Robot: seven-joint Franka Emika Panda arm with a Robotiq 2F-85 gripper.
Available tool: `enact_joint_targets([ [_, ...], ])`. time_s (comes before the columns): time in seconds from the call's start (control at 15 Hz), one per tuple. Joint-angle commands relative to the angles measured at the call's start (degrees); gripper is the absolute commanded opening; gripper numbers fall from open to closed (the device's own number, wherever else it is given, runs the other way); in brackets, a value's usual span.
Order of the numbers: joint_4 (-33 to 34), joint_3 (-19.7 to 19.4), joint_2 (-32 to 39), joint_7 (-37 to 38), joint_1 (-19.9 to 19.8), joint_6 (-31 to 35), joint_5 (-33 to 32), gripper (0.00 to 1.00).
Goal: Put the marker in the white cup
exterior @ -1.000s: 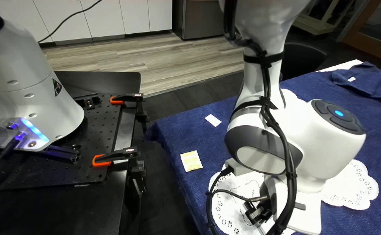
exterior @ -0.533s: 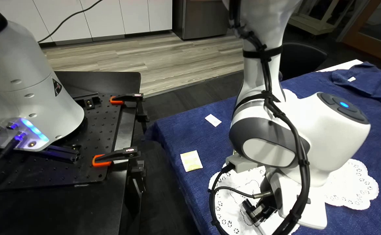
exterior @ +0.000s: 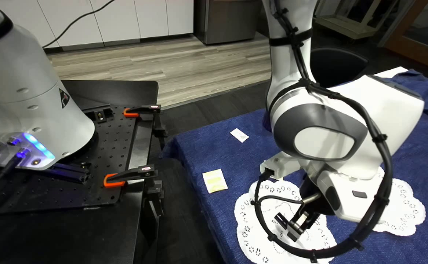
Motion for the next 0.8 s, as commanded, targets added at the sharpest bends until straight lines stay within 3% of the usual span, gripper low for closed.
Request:
enact_joint_targets([
  [0.0, -1.0, -0.3, -3.0, -3.4, 0.7, -1.0, -2.4, 0.05],
  [0.27, -2.4, -0.9, -6.0, -5.7, 1.8, -2.4, -3.8, 0.05],
  [0.73, -7.5, -4.4, -12.5, -4.4, 7.5, -2.9, -10.0, 0.05],
])
